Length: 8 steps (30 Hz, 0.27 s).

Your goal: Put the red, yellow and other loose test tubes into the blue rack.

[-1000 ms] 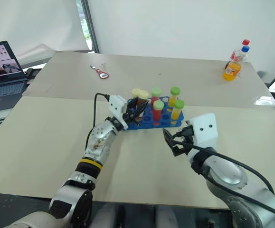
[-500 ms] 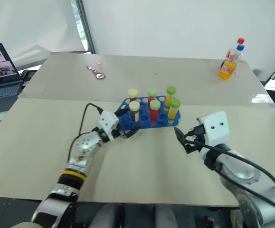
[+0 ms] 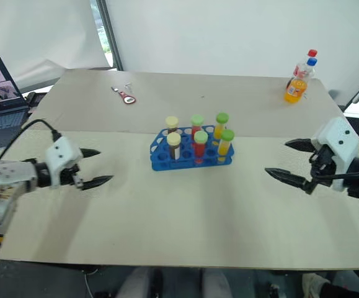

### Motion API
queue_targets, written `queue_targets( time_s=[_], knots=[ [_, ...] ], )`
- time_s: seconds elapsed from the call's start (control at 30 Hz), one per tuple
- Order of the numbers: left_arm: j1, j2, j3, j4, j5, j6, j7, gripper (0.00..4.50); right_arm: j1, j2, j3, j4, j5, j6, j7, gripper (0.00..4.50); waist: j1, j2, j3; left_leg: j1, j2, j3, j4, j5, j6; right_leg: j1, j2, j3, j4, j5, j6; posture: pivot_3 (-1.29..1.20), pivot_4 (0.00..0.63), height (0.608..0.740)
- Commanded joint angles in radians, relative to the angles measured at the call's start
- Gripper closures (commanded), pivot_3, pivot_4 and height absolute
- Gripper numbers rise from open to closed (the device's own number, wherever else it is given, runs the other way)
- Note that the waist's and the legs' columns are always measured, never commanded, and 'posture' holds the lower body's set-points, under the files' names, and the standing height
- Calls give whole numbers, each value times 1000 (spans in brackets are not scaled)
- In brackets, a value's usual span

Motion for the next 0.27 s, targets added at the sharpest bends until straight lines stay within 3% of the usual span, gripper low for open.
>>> queue_targets(
  time_s=[0.03,0.27],
  knots=[
    [-1,38,59,1,-28,11,-23,43,-35,-26,-17,13,-4,-19,48,0,2,0,0,0,0,1,0,0,0,0,0,0,0,0,0,0,150,733],
    [-14,35,72,-1,-56,50,-32,43,-91,-11,24,3,-8,9,35,0,-1,0,0,0,1,6,0,0,0,-1,0,0,1,0,0,0,150,733]
  ],
)
